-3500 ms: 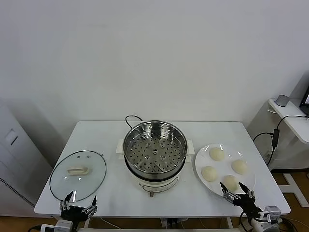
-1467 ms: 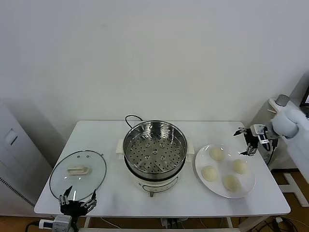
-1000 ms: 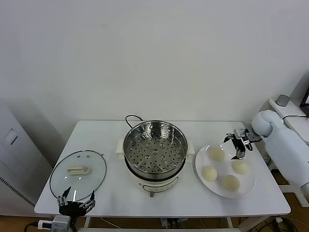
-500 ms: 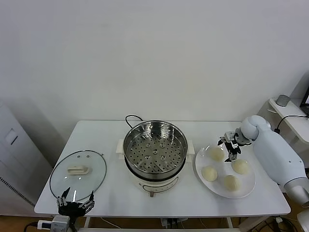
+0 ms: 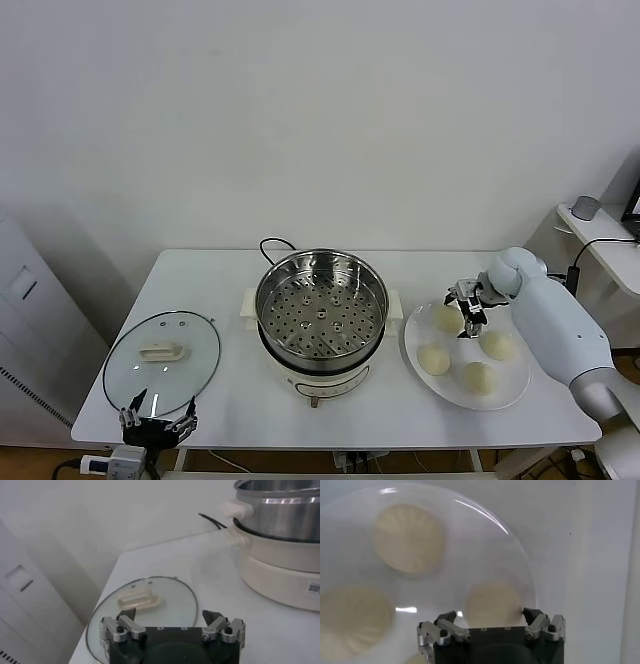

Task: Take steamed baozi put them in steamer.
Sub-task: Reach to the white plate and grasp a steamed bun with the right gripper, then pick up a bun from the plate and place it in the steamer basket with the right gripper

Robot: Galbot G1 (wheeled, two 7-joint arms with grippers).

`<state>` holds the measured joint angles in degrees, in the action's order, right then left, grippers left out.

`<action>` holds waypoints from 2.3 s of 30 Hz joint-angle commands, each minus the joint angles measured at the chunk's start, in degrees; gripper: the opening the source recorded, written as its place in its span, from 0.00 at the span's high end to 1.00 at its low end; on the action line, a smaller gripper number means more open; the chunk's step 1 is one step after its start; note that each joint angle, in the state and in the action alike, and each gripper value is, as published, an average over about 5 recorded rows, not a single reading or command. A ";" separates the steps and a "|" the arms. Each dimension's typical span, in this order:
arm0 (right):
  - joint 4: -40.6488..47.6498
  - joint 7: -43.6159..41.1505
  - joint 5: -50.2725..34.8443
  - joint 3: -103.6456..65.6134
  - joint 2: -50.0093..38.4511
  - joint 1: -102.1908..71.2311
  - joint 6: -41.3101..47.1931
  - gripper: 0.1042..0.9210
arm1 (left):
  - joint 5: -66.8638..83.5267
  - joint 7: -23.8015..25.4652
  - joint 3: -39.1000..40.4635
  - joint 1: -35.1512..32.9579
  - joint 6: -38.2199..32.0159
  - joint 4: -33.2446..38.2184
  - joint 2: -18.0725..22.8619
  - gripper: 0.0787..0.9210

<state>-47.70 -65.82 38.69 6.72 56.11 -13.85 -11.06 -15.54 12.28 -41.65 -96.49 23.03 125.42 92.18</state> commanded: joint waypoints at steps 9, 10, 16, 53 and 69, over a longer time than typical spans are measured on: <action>1.46 2.72 0.56 -0.39 1.01 -0.40 0.70 0.20 | -0.09 0.05 0.10 0.03 -0.09 -0.12 0.05 0.12; 1.38 2.56 0.40 -0.39 0.92 -0.39 0.73 0.23 | -0.08 0.04 0.11 0.02 -0.08 -0.10 0.04 0.12; 0.55 0.72 -0.33 -0.31 -0.13 -0.10 0.77 0.36 | -0.11 0.05 0.24 0.08 -0.05 -0.10 0.06 0.12; 2.16 -13.84 -42.27 44.11 13.56 42.66 -24.12 0.57 | -1.49 -0.59 0.23 0.76 -0.50 1.59 2.66 0.12; 2.72 -8.60 -22.06 42.19 23.87 37.96 -38.94 0.57 | -1.19 -0.63 -0.37 0.73 -0.45 1.80 2.82 0.12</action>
<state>-45.86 -76.55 7.95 46.96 74.03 23.60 -41.93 -16.93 11.65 -41.80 -95.65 22.54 127.19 92.20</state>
